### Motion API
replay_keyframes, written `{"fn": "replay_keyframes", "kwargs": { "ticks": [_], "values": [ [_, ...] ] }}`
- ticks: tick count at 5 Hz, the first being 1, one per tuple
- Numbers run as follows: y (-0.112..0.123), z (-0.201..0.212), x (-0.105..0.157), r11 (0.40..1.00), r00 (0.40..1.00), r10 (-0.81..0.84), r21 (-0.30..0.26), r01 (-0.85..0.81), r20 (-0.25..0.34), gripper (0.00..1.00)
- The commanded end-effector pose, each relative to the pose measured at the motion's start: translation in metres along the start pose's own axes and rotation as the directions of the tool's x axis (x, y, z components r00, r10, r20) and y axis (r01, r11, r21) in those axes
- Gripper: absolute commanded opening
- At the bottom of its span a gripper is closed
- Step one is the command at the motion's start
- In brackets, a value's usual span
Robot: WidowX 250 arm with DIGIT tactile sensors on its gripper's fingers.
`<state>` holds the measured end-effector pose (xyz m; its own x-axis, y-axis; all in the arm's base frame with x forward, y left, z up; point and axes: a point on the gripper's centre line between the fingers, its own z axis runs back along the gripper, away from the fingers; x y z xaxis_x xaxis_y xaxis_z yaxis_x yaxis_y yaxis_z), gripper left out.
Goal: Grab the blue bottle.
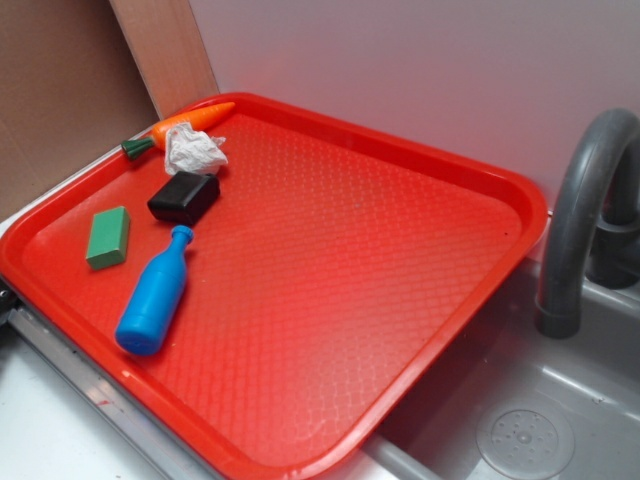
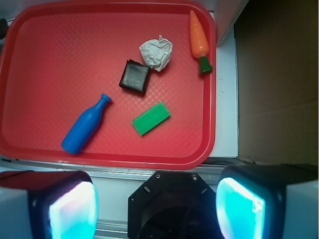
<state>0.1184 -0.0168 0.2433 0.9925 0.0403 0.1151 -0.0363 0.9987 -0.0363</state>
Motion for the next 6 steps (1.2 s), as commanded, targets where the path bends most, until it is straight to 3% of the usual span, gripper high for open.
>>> {"fn": "replay_keyframes", "kwargs": {
  "ticks": [1, 2, 4, 5, 6],
  "values": [
    [0.000, 0.000, 0.000, 1.000, 1.000, 0.000, 0.000, 0.000, 0.000, 1.00],
    [-0.018, -0.008, 0.008, 0.993, 0.993, 0.114, -0.032, -0.113, 0.010, 1.00],
    [-0.060, -0.045, 0.009, 0.960, 0.961, 0.260, -0.076, -0.268, -0.096, 1.00],
    [-0.085, -0.073, 0.009, 0.927, 0.933, 0.336, -0.131, -0.352, -0.127, 1.00],
    [-0.100, -0.101, 0.010, 0.908, 0.910, 0.394, -0.102, -0.407, -0.128, 1.00]
  ]
}}
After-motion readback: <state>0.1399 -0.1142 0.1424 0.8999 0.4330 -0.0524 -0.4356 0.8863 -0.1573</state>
